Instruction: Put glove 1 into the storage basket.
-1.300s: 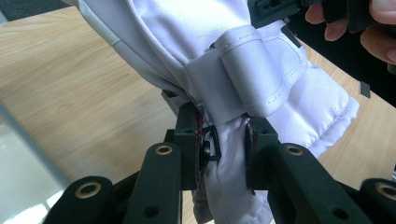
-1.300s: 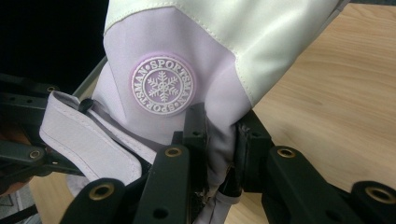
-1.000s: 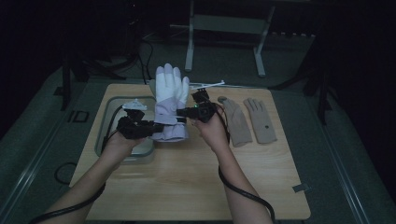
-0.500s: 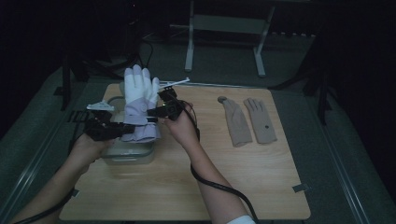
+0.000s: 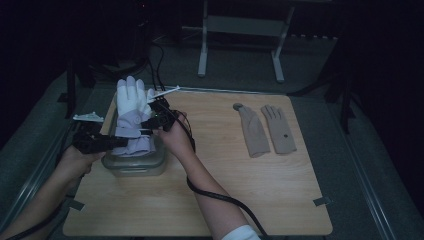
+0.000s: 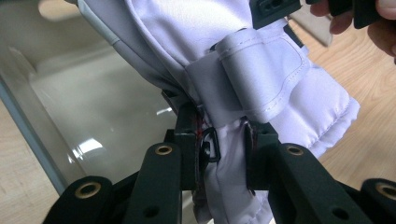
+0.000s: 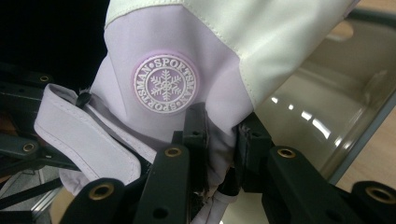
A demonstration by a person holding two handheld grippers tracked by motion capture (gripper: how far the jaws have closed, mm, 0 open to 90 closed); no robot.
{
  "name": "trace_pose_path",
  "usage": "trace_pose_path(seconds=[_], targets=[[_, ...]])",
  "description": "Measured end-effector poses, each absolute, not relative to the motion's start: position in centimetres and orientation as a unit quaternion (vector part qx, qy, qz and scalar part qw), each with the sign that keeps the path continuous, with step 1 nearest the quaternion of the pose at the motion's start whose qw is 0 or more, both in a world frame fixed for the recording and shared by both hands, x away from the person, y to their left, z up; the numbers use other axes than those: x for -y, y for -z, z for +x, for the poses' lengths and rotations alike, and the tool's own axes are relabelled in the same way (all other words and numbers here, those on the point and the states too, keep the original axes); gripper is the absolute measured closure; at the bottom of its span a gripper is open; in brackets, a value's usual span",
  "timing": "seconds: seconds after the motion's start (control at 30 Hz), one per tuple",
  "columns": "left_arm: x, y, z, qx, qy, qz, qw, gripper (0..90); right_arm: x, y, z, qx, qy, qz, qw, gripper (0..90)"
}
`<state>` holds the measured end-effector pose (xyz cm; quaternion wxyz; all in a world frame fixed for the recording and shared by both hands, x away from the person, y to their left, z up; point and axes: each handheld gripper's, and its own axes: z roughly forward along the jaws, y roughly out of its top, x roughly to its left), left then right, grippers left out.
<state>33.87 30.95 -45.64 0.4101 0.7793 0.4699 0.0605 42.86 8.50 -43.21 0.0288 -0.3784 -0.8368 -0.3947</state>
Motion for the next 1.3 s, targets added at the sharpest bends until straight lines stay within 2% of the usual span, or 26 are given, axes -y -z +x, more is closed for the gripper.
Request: trace_pose_path(seconds=[0.1,0.2,0.53,0.83,1.07,1.23,1.3], targets=[[-31.0,47.1,34.5,-0.489,-0.035,0.776,0.396,72.1,-8.6,44.7,43.1,0.839,0.382,-0.385,0.036,76.9],[-30.7,48.0,34.7,-0.497,-0.030,0.781,0.377,72.0,-9.0,46.1,43.0,0.847,0.360,-0.390,0.028,76.9],[-30.3,49.6,35.3,-0.508,-0.012,0.788,0.349,69.0,-9.2,48.6,43.7,0.849,0.337,-0.404,0.050,77.0],[-30.3,49.2,35.1,-0.518,-0.041,0.773,0.363,46.4,-9.2,49.5,43.9,0.853,0.317,-0.412,0.057,77.0],[-29.8,48.7,35.1,-0.526,-0.071,0.755,0.383,39.7,-9.2,50.1,44.0,0.855,0.307,-0.414,0.052,76.9],[-29.1,48.5,35.2,-0.520,-0.081,0.756,0.389,37.7,-9.7,49.8,43.9,0.871,0.287,-0.398,0.037,67.5],[-28.9,48.5,35.2,-0.517,-0.080,0.760,0.386,37.7,-9.4,49.3,43.8,0.872,0.292,-0.391,0.036,60.2]])
